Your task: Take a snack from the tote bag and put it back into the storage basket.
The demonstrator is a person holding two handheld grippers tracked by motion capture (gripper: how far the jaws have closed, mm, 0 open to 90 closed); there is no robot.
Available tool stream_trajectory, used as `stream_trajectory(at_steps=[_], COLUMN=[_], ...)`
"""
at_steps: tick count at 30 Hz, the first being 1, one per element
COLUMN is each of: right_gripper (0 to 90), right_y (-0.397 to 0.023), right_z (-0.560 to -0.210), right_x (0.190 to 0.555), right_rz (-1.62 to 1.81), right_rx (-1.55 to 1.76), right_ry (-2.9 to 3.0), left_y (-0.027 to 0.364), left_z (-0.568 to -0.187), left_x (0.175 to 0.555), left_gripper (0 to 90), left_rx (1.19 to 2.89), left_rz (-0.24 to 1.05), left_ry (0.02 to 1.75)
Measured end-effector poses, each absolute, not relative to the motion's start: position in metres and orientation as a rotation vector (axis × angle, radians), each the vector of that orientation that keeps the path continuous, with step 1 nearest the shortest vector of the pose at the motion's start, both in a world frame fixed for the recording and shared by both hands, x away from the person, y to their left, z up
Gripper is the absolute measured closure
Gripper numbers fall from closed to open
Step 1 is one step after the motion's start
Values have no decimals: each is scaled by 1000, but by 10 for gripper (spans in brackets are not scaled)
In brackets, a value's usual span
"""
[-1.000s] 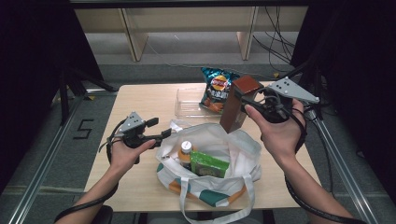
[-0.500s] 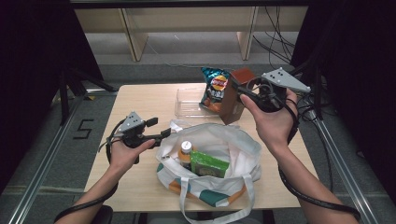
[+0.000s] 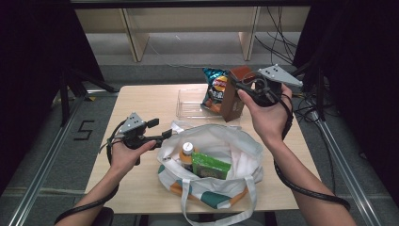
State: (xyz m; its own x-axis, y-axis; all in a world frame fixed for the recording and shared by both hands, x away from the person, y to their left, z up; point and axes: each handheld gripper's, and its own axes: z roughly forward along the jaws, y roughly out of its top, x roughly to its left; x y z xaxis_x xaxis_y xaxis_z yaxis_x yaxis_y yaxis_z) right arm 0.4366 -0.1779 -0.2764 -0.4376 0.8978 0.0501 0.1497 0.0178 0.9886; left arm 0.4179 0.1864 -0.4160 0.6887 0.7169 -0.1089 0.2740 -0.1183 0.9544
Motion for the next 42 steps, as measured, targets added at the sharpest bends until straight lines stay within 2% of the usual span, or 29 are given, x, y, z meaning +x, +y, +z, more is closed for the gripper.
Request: stream_trajectory(at_steps=[42], right_gripper=[395], right_y=[-181], right_z=[-306], right_x=[483], right_rz=[1381], right_rx=[1211], right_ry=[1613], left_y=[186], left_z=[-416], left_x=[417], left_gripper=[268], left_rx=[1694], left_rz=[457], left_ry=[803])
